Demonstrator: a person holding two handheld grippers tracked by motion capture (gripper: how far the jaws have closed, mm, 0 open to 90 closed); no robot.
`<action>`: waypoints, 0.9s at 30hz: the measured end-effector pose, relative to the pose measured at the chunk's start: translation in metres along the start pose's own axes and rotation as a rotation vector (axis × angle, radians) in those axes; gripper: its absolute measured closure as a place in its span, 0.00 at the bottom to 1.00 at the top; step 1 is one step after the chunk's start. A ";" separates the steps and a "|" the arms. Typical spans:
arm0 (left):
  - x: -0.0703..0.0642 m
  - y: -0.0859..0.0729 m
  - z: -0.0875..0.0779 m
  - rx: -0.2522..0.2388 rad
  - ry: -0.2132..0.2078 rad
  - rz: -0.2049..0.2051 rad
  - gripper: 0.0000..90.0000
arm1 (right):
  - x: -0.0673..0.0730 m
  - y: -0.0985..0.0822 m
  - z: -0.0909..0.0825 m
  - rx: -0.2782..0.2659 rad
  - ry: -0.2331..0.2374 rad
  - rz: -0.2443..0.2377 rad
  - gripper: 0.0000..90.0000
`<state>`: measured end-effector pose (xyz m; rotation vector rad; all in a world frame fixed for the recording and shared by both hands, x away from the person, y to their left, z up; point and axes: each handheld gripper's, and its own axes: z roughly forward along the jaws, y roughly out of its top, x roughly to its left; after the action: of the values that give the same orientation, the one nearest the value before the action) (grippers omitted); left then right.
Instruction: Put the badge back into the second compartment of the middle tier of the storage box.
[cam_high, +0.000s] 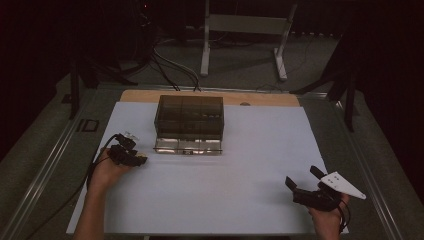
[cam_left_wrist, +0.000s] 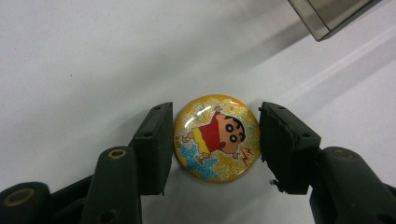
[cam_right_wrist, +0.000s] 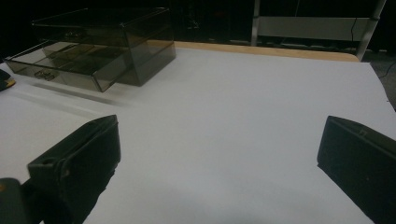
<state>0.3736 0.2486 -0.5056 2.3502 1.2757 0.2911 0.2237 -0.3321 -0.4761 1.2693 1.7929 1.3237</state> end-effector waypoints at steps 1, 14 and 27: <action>0.000 0.000 0.000 0.001 0.002 -0.001 0.53 | 0.000 0.000 0.000 0.001 0.000 0.000 0.00; -0.003 0.009 0.000 0.064 0.020 0.039 0.54 | -0.001 -0.001 0.000 0.004 -0.006 0.004 0.00; -0.008 0.018 -0.001 0.112 0.050 0.091 0.54 | -0.004 0.000 -0.002 -0.004 -0.014 0.011 0.00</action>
<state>0.3816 0.2339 -0.4957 2.5154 1.2394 0.3157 0.2233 -0.3365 -0.4761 1.2852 1.7747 1.3211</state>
